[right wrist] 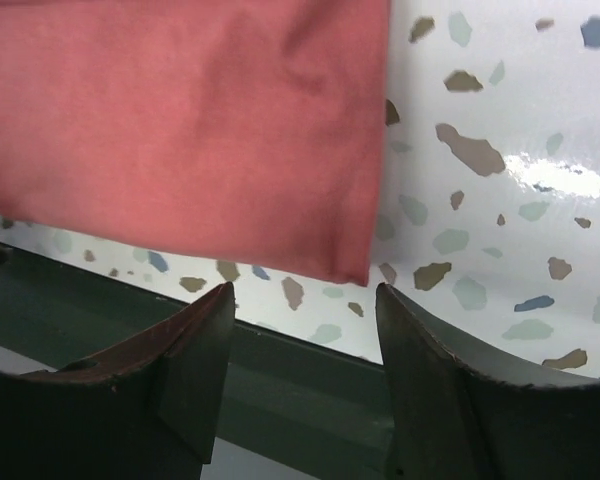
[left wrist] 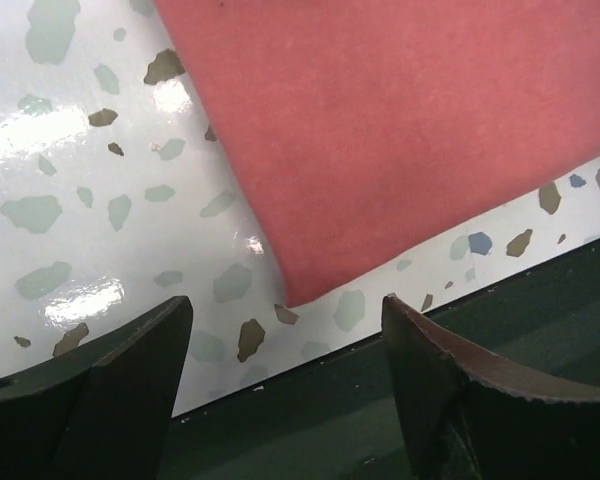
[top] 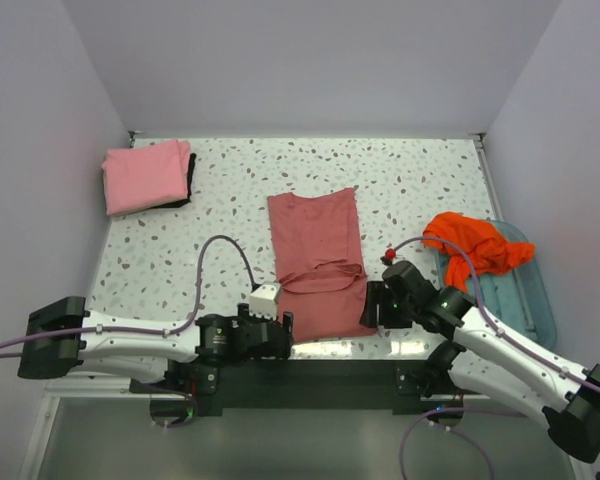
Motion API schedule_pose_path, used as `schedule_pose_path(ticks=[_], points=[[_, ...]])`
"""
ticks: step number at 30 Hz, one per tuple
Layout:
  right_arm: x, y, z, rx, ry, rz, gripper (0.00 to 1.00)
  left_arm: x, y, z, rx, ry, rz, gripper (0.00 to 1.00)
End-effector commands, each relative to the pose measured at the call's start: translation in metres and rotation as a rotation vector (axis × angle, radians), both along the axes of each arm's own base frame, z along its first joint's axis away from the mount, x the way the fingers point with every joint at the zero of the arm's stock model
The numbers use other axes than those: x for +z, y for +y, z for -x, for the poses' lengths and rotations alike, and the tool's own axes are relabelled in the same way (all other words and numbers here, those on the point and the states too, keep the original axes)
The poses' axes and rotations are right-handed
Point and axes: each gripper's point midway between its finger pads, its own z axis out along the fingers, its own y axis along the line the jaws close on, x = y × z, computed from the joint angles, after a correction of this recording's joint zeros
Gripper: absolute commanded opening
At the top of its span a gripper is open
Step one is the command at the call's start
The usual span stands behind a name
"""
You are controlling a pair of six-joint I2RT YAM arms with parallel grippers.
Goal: Fold and stack the t-shirts
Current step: Fold the tshirt
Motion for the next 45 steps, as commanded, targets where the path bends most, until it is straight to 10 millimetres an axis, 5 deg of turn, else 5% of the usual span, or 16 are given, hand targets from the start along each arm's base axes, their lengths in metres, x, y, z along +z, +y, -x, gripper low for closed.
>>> schedule_pose_path(ticks=[1,10,22,36,45], points=[[0.037,0.016,-0.024,0.01,-0.092,-0.028,0.62,0.036,-0.008,-0.016,0.081,-0.131,-0.017,0.82],[0.063,0.062,-0.067,0.085,-0.171,-0.078,0.62,0.055,-0.082,-0.013,-0.048,-0.225,0.172,0.89],[0.042,0.119,-0.102,0.151,-0.132,-0.144,0.61,0.053,-0.112,-0.02,-0.162,-0.388,0.28,0.91],[-0.014,0.145,-0.097,0.21,0.015,-0.143,0.6,-0.013,-0.083,-0.015,-0.174,-0.333,0.151,0.91],[-0.015,0.134,-0.143,0.103,-0.093,0.031,0.6,-0.041,-0.056,-0.002,-0.181,-0.269,0.119,0.9]])
